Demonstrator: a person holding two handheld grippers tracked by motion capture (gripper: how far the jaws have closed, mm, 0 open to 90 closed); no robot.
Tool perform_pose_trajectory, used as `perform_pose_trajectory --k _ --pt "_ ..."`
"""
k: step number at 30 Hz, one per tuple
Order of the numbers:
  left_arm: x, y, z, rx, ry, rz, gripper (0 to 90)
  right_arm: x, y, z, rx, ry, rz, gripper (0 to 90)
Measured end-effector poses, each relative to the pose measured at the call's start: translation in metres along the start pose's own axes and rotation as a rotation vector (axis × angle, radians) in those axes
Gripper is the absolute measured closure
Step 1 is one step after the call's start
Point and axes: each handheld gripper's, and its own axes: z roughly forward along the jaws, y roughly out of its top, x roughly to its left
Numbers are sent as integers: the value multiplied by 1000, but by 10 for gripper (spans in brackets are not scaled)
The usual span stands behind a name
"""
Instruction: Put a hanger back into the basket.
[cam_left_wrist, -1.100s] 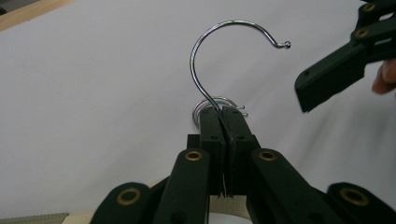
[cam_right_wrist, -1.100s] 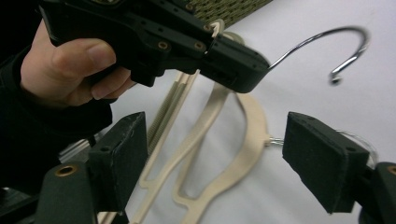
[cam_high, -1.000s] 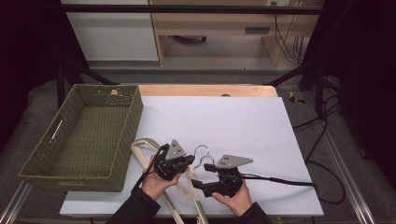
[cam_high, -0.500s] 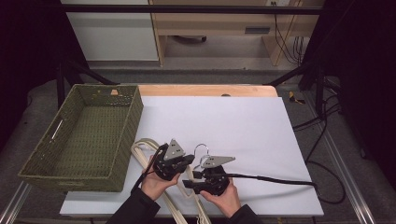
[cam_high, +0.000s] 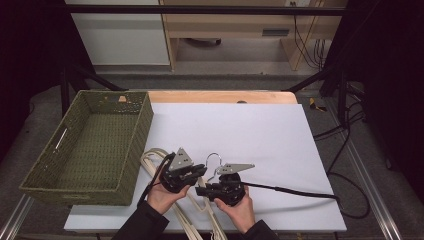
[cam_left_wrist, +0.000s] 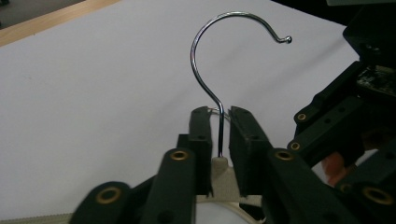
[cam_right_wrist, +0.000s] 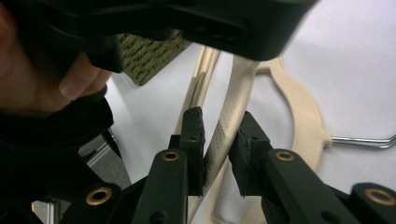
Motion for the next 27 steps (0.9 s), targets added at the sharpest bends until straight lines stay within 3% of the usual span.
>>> perform_pose_trajectory --k 3,4,5,6,9,14,15,19,23,25,27 --pt "5 2 -11 -20 -2 -11 635 1 3 -4 -16 8 -3 787" --pt "10 2 -22 -44 -25 -17 585 2 4 -5 -21 11 4 792" --pt "10 2 -22 -44 -25 -17 525 2 4 -5 -21 11 4 792" --pt "13 1 -33 -52 -15 2 456 2 6 -7 -16 4 22 802" --pt "20 -4 -47 -84 -8 -12 291 2 8 -11 -20 12 17 821" --pt "28 -10 -62 -97 23 -10 163 2 13 -17 -25 20 16 854" --pt "31 -13 -66 -91 33 -21 103 2 15 -20 -26 28 11 861" --pt "33 -15 -71 -94 30 -27 72 1 19 -23 -21 42 6 864" --pt "33 -14 -74 -86 17 -4 64 -1 27 -33 -19 58 -48 865" --pt "32 -14 -72 -71 5 18 67 -2 32 -43 -11 69 -99 866" --pt "31 -14 -70 -65 0 24 81 -2 33 -46 -7 79 -109 866"
